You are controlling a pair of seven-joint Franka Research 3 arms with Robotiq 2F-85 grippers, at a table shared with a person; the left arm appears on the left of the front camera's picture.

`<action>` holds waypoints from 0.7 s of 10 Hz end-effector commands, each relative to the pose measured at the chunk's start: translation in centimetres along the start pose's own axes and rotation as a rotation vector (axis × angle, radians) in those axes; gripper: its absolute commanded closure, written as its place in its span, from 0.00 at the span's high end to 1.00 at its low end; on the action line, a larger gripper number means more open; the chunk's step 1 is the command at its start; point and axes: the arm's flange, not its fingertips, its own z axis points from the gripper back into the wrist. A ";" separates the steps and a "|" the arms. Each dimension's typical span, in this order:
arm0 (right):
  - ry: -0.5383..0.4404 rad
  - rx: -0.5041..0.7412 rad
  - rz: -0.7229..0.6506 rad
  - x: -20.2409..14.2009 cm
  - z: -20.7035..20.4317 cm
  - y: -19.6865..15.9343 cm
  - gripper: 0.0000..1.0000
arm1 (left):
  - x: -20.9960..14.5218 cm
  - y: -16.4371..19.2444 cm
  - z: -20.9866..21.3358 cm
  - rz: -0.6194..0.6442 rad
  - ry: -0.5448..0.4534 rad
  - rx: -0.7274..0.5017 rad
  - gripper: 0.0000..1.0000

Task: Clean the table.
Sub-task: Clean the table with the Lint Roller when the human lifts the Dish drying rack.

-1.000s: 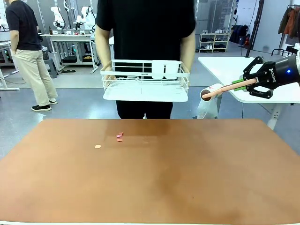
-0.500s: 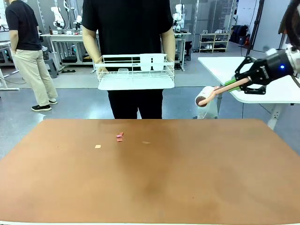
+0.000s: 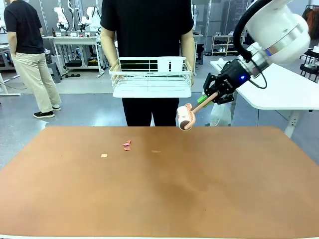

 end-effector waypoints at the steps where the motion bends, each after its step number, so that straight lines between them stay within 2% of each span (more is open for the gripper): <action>1: 0.037 0.010 -0.001 -0.4 1.3 -0.2 0.21 | -0.2 -0.2 0.3 -0.008 -0.002 -0.005 1.00; 6: 0.027 0.011 -0.010 -0.2 0.8 -0.6 0.21 | -0.2 -0.2 0.3 -0.008 -0.002 -0.005 1.00; 7: 0.062 0.124 -0.045 1.0 -1.9 0.4 0.21 | -0.2 -0.2 0.3 -0.008 -0.002 -0.005 1.00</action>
